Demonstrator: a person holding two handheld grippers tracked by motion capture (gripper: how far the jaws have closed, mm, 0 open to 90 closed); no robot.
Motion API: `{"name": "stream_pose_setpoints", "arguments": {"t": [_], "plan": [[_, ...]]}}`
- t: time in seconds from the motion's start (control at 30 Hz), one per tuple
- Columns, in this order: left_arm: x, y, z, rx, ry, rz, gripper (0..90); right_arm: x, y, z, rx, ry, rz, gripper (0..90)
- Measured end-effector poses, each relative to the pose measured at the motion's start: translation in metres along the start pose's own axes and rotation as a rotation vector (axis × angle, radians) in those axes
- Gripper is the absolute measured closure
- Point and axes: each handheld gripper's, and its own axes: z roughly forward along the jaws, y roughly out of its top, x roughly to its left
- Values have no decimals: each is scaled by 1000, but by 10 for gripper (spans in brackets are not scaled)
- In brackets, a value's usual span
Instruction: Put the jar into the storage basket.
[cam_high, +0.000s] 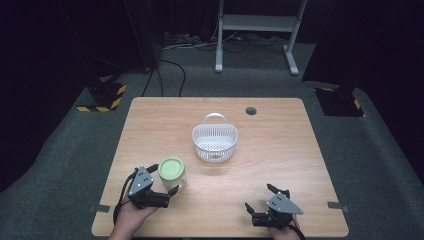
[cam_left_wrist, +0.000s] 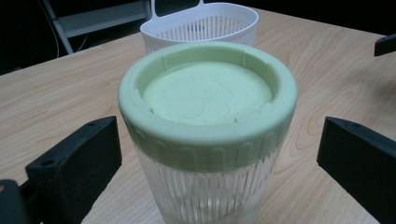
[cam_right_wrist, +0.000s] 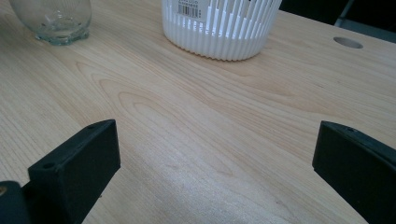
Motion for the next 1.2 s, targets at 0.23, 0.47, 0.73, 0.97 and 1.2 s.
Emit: {"name": "stream_pose_setpoints", "arguments": {"t": [0.23,0.47,0.73,0.97,1.2], "plan": [[1,6,8,12,6,-2,4,0,0,0,-2,1,4,8],[8,11,16,13,-7,-56,6,-1,0,-1,-6,4,9,8],[8,11,23,2,-15,-57,9,-1,0,-1,-7,7,10,8],[5,11,25,-10,-1,-39,91,-1,0,-1,-8,8,11,8],[4,9,23,-20,16,-35,118,-1,0,-1,-8,11,9,8]]}}
